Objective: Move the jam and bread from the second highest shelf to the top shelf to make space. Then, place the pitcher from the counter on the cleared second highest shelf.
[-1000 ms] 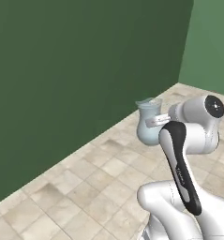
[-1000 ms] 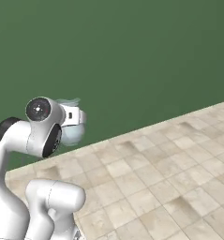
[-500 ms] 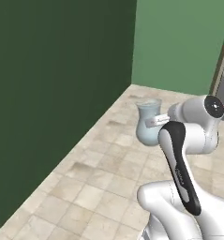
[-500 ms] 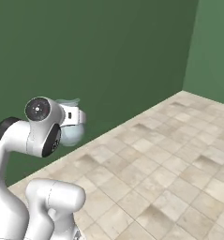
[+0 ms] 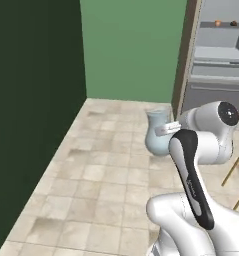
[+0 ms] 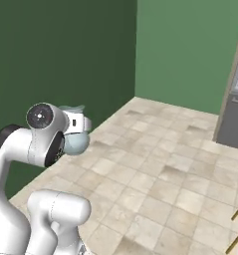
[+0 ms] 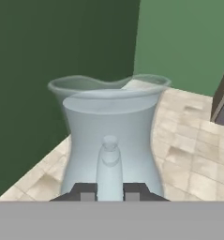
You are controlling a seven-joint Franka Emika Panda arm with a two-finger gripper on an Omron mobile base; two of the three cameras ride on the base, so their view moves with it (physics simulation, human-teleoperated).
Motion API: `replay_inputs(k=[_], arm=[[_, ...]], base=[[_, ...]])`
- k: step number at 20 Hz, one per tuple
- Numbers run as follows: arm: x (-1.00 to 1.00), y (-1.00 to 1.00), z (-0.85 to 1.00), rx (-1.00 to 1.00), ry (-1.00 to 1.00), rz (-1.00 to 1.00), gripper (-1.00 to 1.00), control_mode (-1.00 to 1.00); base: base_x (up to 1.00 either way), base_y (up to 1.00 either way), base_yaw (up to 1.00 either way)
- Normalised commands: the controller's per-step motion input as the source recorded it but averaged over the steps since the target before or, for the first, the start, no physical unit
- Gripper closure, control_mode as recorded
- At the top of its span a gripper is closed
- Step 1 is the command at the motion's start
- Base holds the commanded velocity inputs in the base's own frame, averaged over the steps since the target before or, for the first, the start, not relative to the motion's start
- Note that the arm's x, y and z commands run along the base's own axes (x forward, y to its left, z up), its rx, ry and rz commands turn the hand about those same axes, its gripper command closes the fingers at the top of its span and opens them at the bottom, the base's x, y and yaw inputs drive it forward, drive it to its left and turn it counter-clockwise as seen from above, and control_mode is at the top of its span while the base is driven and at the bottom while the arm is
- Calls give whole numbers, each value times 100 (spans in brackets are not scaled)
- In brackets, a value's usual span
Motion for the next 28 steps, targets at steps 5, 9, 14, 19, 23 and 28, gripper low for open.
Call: replay_inputs(k=[5,9,14,19,23,28], arm=[[0,0,0,0,0,0,100,100],[0,0,0,0,0,0,100,100],[0,0,0,0,0,0,100,100],[0,0,0,0,0,0,100,100],[0,0,0,0,0,0,100,100],[0,0,0,0,0,0,100,100]], base=[[100,-12,-47],[100,-18,-45],[100,-21,-42],[100,-15,-37],[100,-11,-32],[100,-15,-27]])
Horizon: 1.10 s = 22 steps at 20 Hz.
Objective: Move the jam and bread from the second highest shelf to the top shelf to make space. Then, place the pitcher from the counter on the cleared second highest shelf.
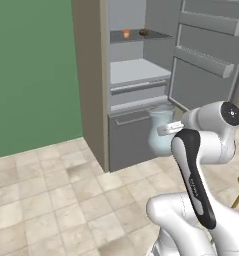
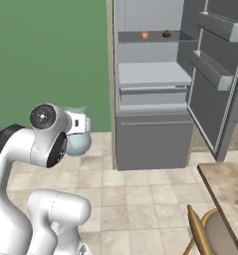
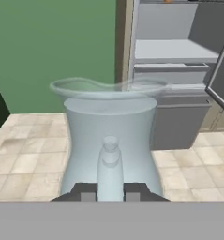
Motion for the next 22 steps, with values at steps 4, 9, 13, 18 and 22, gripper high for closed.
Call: replay_inputs(k=[4,9,13,18,22], arm=[[0,0,0,0,0,0,100,100],[0,0,0,0,0,0,100,100],[0,0,0,0,0,0,100,100],[0,0,0,0,0,0,100,100],[0,0,0,0,0,0,100,100]], base=[[100,-28,-19],[89,-44,-6],[67,-54,1],[54,-50,12],[60,-23,20]])
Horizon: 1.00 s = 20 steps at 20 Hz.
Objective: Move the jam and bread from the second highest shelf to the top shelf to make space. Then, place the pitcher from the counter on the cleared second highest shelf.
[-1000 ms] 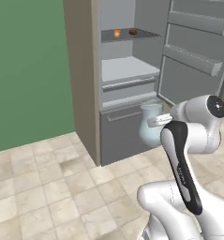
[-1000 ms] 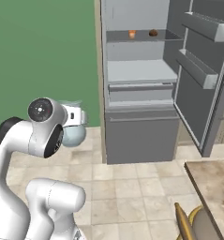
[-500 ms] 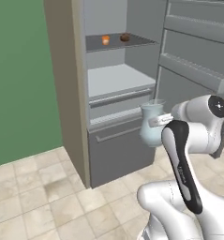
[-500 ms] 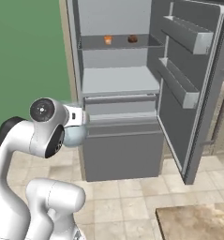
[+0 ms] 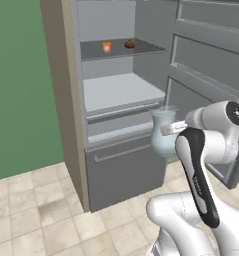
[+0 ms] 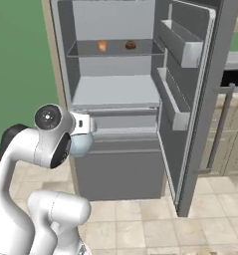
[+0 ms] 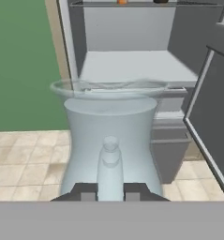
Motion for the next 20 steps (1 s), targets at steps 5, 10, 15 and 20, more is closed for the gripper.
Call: replay_inputs(k=[5,10,15,20], arm=[[0,0,0,0,0,0,100,100],[0,0,0,0,0,0,100,100],[0,0,0,0,0,0,100,100],[0,0,0,0,0,0,100,100]], base=[[76,-1,17],[89,-2,13],[74,-18,14],[53,-35,16]])
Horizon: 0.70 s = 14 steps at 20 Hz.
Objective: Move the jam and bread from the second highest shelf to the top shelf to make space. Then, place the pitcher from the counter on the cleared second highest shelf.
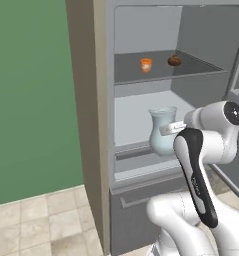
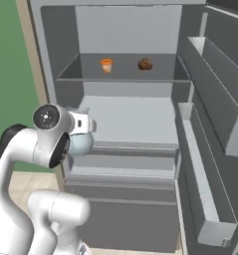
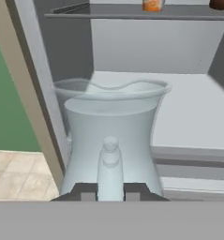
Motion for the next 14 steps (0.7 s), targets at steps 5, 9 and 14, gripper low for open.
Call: replay_inputs(k=[5,9,14], arm=[[0,0,0,0,0,0,100,100],[0,0,0,0,0,0,100,100],[0,0,0,0,0,0,100,100]], base=[[43,-41,19],[40,-38,20],[29,-35,20]])
